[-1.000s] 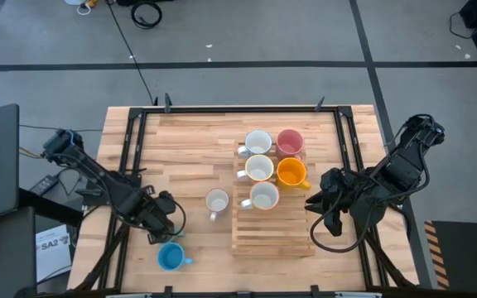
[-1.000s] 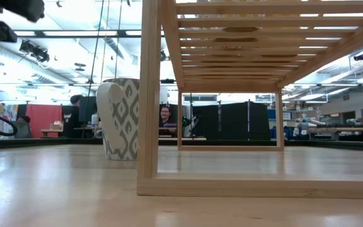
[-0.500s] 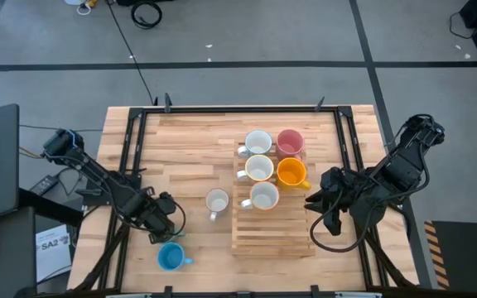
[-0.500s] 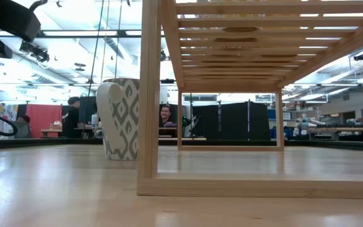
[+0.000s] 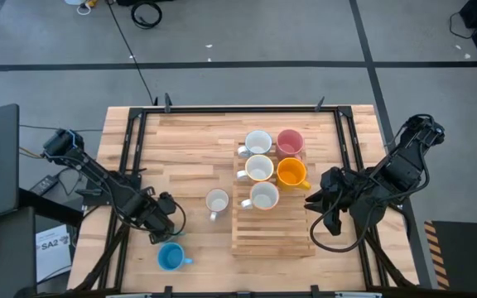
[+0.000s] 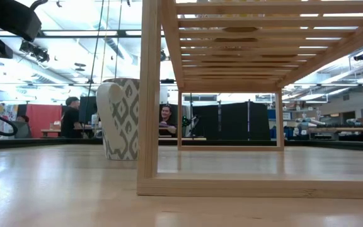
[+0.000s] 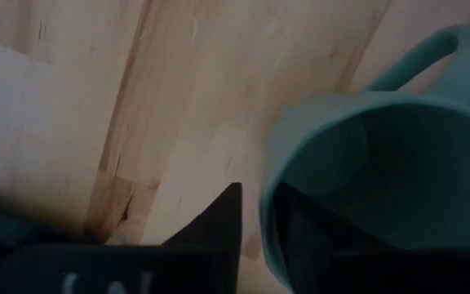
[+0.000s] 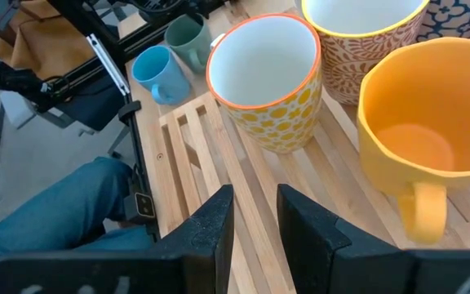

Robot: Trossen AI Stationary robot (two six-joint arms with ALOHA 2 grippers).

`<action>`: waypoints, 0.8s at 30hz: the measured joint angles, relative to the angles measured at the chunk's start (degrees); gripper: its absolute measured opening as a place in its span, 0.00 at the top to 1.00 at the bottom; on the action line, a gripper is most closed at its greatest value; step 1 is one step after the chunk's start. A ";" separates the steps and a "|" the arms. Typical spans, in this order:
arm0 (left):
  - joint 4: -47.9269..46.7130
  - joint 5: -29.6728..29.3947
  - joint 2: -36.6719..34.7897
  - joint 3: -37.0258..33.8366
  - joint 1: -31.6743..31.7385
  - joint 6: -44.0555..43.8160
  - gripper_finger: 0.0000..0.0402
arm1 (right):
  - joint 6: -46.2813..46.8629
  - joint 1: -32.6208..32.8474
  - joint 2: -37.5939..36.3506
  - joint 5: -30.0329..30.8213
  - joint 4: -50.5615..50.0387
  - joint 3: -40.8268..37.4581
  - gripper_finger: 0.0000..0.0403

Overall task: Place coffee mugs
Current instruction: Put the green mug on the shelf

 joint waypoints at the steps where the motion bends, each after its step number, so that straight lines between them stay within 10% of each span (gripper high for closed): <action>1: 0.00 -0.01 0.00 0.00 0.00 -0.01 0.84 | 0.00 0.00 -0.02 0.00 0.00 0.00 0.75; 13: -2.64 1.34 -0.33 2.93 1.78 0.63 0.95 | -3.28 0.00 0.00 0.00 2.00 -0.02 0.75; 24: -14.44 0.29 -0.37 21.86 4.38 2.25 0.95 | -17.37 0.00 0.00 0.00 15.93 -0.02 0.75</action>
